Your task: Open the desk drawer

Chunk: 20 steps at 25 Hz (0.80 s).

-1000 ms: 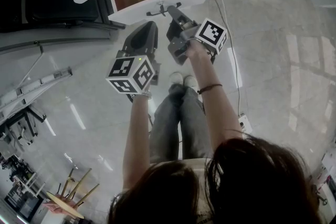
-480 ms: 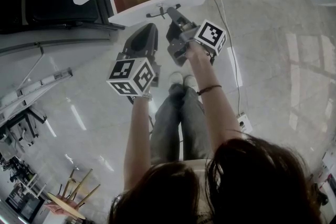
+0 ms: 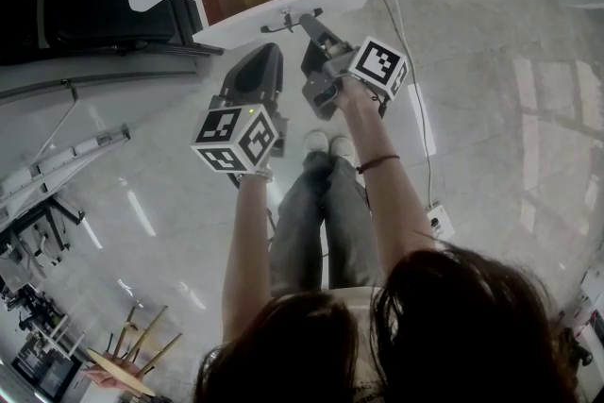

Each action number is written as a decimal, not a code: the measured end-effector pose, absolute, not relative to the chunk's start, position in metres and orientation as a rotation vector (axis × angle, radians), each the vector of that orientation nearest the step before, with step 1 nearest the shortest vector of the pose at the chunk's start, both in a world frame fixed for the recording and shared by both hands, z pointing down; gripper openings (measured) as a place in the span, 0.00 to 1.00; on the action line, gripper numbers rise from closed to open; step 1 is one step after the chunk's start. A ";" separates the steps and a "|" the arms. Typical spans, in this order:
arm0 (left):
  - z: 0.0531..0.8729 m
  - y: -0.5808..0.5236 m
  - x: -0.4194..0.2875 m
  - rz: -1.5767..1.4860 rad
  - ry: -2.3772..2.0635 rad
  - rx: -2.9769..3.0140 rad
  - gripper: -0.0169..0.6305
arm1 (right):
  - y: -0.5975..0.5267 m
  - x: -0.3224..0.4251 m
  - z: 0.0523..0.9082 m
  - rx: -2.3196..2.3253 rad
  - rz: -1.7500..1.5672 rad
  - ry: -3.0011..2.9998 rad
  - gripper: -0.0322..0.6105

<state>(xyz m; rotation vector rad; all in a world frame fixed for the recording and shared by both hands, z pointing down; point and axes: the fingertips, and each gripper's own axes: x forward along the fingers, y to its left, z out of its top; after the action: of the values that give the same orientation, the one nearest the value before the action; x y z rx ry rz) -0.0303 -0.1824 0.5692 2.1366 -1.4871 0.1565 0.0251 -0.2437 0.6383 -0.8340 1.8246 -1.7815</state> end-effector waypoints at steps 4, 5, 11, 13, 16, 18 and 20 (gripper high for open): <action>0.565 -0.181 -0.029 0.160 -1.486 2.138 0.03 | -0.241 0.031 0.634 -0.909 -1.771 1.908 0.13; 0.564 -0.180 -0.029 0.160 -1.486 2.136 0.03 | -0.239 0.033 0.633 -0.944 -1.764 1.962 0.14; 0.551 -0.174 -0.026 0.153 -1.486 2.111 0.03 | -0.232 0.044 0.606 -1.069 -1.644 2.282 0.14; 0.541 -0.171 -0.022 0.145 -1.483 2.107 0.03 | -0.227 0.045 0.588 -1.076 -1.574 2.394 0.14; 0.519 -0.163 -0.013 0.126 -1.478 2.107 0.03 | -0.215 0.048 0.551 -1.092 -1.420 2.597 0.14; 0.502 -0.157 -0.011 0.110 -1.484 2.099 0.03 | -0.204 0.048 0.526 -1.085 -1.318 2.717 0.13; 0.482 -0.151 -0.010 0.097 -1.492 2.095 0.03 | -0.195 0.047 0.502 -1.073 -1.240 2.801 0.11</action>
<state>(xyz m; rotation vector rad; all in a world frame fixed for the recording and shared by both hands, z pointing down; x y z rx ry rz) -0.0104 -0.1513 0.4820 2.0952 -1.4918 0.0968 0.0472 -0.1948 0.5019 -1.0727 2.8012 -1.2400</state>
